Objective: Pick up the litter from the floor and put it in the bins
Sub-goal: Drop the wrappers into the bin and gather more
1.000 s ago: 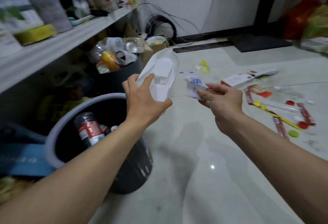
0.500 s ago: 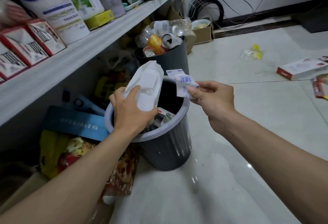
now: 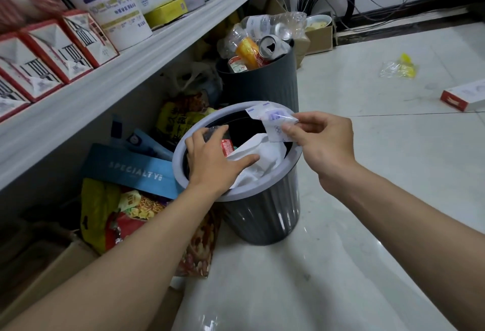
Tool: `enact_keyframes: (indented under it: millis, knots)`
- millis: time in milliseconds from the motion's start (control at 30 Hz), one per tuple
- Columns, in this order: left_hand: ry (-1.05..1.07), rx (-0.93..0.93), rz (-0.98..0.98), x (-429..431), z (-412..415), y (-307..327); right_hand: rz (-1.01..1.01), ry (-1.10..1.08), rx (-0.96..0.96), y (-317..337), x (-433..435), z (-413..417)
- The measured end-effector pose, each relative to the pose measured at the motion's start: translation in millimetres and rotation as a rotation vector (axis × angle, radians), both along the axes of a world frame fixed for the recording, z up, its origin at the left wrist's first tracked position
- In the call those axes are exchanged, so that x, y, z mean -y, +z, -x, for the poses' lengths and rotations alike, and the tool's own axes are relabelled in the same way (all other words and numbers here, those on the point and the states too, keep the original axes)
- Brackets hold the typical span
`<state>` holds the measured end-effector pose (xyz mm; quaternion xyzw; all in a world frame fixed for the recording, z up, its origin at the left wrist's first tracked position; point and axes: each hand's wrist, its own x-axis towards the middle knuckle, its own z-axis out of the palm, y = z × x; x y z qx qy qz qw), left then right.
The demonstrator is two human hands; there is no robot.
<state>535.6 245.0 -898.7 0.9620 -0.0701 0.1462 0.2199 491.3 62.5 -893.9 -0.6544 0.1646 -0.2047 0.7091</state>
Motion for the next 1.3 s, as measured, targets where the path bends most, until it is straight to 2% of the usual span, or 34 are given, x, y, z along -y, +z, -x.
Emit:
enact_keyframes:
  millis: [367, 667, 833, 1100, 1300]
  knots:
    - [-0.009, 0.013, 0.000, 1, 0, 1, 0.413, 0.154, 0.019, 1, -6, 4]
    - [-0.055, 0.030, -0.019, 12, 3, 4, 0.477, 0.130, 0.009, 1, 11, 13]
    - [-0.158, 0.050, -0.041, 35, 5, 10, 0.617, 0.115, -0.006, 0, 38, 28]
    - [-0.391, 0.122, -0.174, 114, 29, 19, 1.018, 0.158, -0.192, -16, 113, 65]
    - [-0.532, 0.102, -0.244, 185, 60, 7, 1.131, 0.098, -0.353, -22, 175, 109]
